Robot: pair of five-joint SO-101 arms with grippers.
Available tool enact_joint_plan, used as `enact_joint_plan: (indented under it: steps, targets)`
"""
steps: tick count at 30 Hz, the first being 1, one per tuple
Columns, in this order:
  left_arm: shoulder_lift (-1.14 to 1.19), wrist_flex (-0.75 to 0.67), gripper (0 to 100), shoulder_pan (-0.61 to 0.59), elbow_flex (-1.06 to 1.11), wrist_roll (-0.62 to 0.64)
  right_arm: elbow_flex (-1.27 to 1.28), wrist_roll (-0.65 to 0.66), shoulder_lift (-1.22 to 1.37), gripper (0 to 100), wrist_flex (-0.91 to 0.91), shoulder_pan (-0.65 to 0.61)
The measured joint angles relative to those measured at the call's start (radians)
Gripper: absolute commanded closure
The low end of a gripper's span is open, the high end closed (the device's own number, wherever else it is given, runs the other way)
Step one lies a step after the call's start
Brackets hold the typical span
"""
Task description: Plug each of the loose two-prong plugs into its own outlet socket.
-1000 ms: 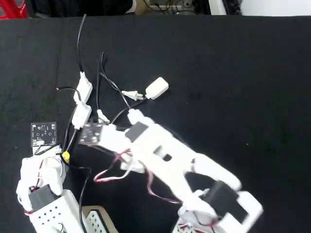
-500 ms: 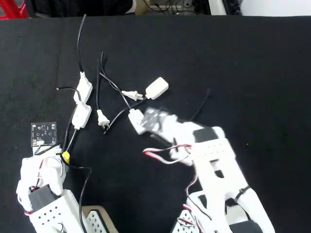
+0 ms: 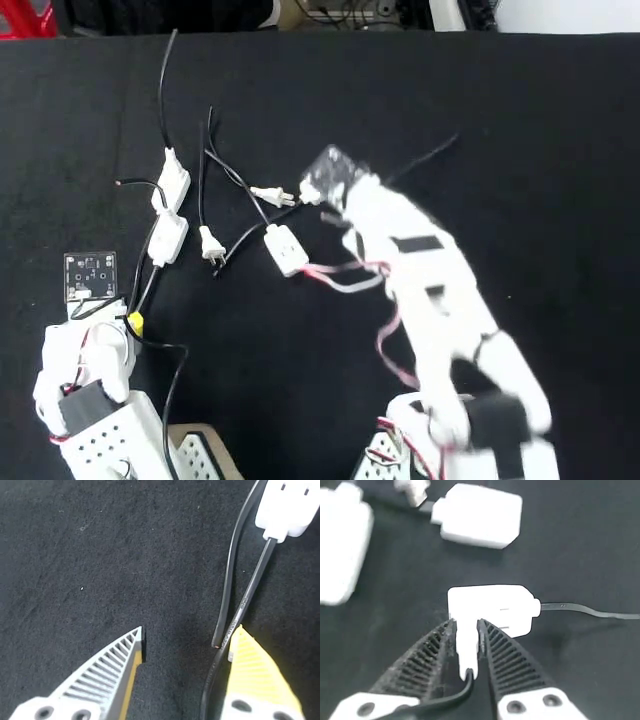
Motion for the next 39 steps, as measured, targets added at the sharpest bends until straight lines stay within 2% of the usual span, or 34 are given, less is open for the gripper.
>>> enact_joint_plan:
  steps: [7,9,14,16,20,26,33,39]
  targets:
    - [0.0,0.0,73,0.0,0.0,0.0,-0.374,-0.075,0.408,97.2,0.025,0.0]
    - [0.0,0.0,73,0.0,0.0,0.0,-0.451,-0.075,0.454,90.0,0.06,0.0]
    - [0.0,0.0,72,0.0,0.0,0.0,-0.557,-0.078,0.5,62.7,0.155,-0.017]
    - [0.0,0.0,73,0.002,0.0,0.0,-0.572,-0.078,0.5,57.0,0.19,-0.032]
    - [0.0,0.0,72,0.012,-0.021,0.029,-0.585,-0.057,0.48,61.0,0.285,-0.038]
    - [0.0,0.043,72,0.028,-0.198,0.207,-0.585,-0.057,0.273,73.4,0.499,-0.037]
    - [0.031,0.094,72,0.241,-0.338,0.302,-0.578,-0.057,-0.012,74.8,0.784,-0.037]
    - [0.313,0.087,72,0.394,-0.514,0.324,-0.439,-0.057,-0.331,75.0,0.918,0.02]
